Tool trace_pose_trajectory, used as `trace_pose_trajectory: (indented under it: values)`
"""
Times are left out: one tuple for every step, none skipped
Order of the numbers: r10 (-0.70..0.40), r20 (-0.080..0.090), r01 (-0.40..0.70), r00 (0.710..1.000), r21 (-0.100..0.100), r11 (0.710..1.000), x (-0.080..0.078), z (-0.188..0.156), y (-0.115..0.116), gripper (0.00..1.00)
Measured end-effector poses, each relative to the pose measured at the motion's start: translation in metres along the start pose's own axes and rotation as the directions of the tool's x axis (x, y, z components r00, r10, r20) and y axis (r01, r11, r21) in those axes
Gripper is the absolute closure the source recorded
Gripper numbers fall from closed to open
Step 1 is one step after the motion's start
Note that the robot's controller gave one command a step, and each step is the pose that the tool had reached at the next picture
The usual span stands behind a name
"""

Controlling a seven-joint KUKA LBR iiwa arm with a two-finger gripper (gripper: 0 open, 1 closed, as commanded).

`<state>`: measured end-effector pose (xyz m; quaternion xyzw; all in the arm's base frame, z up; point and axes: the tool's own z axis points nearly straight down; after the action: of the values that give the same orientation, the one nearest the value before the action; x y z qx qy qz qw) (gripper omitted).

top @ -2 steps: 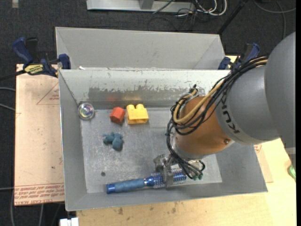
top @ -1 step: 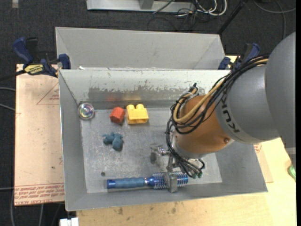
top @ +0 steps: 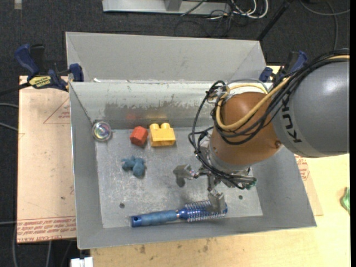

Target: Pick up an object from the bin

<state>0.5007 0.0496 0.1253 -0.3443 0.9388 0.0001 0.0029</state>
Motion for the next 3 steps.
trace_pose_trajectory:
  values:
    - [-0.11,-0.003,0.11,0.994,-0.004,0.994,0.017,0.043,0.01,0.0]
    - [-0.108,-0.002,0.108,0.994,-0.003,0.994,0.017,0.043,0.009,1.0]
    - [-0.121,0.003,0.121,0.993,0.004,0.993,0.004,-0.062,-0.008,1.0]
